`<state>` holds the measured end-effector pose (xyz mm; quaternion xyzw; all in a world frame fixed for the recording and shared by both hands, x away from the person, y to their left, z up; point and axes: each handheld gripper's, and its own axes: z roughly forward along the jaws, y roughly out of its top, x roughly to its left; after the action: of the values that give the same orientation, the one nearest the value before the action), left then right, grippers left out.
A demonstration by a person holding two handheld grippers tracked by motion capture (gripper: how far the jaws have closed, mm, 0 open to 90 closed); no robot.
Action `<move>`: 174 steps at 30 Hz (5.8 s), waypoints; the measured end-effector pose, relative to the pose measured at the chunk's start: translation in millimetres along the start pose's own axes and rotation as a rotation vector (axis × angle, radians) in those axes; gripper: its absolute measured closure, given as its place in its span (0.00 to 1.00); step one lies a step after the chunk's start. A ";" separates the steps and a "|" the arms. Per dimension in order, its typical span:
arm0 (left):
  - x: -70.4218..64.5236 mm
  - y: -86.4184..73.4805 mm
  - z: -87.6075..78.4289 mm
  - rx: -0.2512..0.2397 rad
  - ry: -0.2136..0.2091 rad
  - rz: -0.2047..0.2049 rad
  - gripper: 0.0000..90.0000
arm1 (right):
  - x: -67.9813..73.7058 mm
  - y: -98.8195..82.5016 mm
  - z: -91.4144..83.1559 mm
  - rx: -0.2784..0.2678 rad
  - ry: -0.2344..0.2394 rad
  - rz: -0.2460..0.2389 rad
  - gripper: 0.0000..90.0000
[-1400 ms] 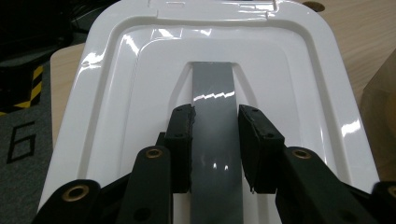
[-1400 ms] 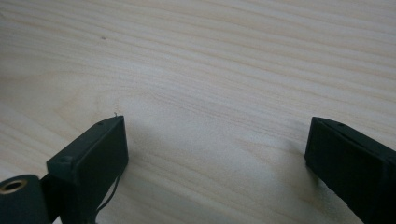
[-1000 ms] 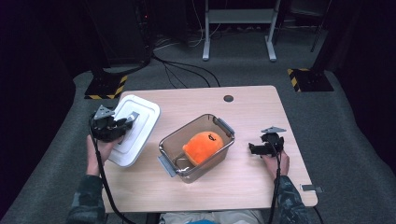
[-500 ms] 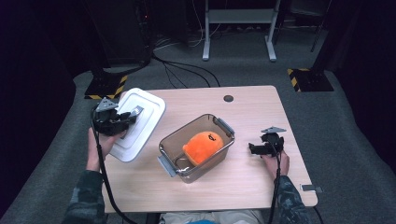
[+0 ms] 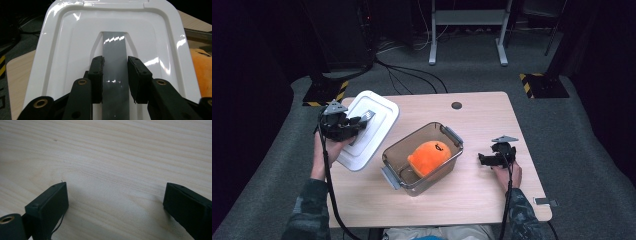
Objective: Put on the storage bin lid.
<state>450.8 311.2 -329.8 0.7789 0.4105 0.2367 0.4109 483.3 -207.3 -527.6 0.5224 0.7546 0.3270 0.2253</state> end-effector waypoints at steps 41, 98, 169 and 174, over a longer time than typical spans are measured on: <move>-80.3 45.9 44.0 0.064 -0.157 0.134 0.74 | -0.4 0.0 0.0 -0.001 0.001 0.002 0.06; -148.4 27.6 110.5 0.299 -0.294 0.198 0.74 | -0.8 0.1 0.0 -0.004 -0.002 0.007 0.08; 18.0 -124.2 43.5 0.123 0.114 -0.259 0.05 | -0.8 0.2 0.1 -0.004 -0.003 0.007 0.08; 26.1 -152.3 54.1 0.155 0.135 -0.313 0.03 | -0.8 0.2 0.0 -0.004 -0.003 0.007 0.08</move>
<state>435.5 358.4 -485.8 0.7172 0.5703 0.1893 0.3529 483.8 -208.0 -527.5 0.5252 0.7517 0.3286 0.2261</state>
